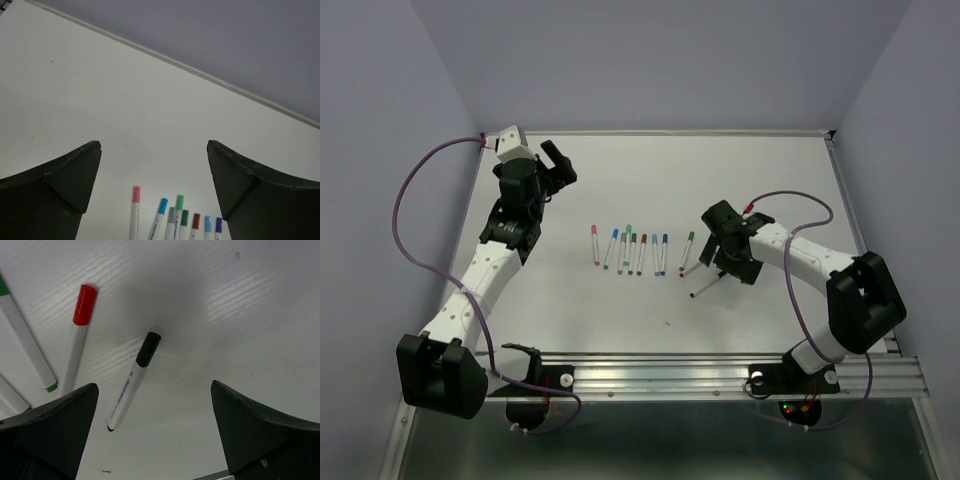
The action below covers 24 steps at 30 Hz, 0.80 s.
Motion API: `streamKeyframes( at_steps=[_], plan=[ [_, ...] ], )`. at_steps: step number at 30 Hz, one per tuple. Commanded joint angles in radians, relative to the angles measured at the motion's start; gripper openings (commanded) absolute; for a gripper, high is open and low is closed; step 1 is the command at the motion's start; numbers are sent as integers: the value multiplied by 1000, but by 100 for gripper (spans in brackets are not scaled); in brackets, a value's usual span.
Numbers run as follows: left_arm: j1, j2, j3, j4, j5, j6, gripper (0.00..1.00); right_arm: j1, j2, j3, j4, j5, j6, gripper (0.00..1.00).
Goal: Open the pen caps
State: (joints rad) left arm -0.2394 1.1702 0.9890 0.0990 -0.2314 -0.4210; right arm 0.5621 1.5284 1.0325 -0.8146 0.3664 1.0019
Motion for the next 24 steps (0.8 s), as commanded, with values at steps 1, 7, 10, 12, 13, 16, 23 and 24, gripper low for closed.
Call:
streamKeyframes(
  at_steps=[1,7,10,12,13,16,23,24],
  plan=[
    [6,-18,-12,38,24,7,99,1,-14,-18,-29,-44,122,100],
    [6,-6,-12,41,26,8,99,10,27,-66,26,-110,170,100],
    [6,-1,-10,42,27,8,99,21,74,-52,28,-115,175,100],
    [6,2,-9,41,26,8,99,31,94,-32,22,-115,175,97],
    [6,2,-9,41,26,10,99,32,111,-28,19,-112,175,96],
    [6,-1,-12,39,15,11,99,41,136,-15,11,-103,185,88],
    [6,-6,-16,36,-22,14,99,61,191,-25,2,-80,233,69],
    [6,-6,-16,36,-23,14,99,71,196,-29,2,-81,248,63]
  ],
)
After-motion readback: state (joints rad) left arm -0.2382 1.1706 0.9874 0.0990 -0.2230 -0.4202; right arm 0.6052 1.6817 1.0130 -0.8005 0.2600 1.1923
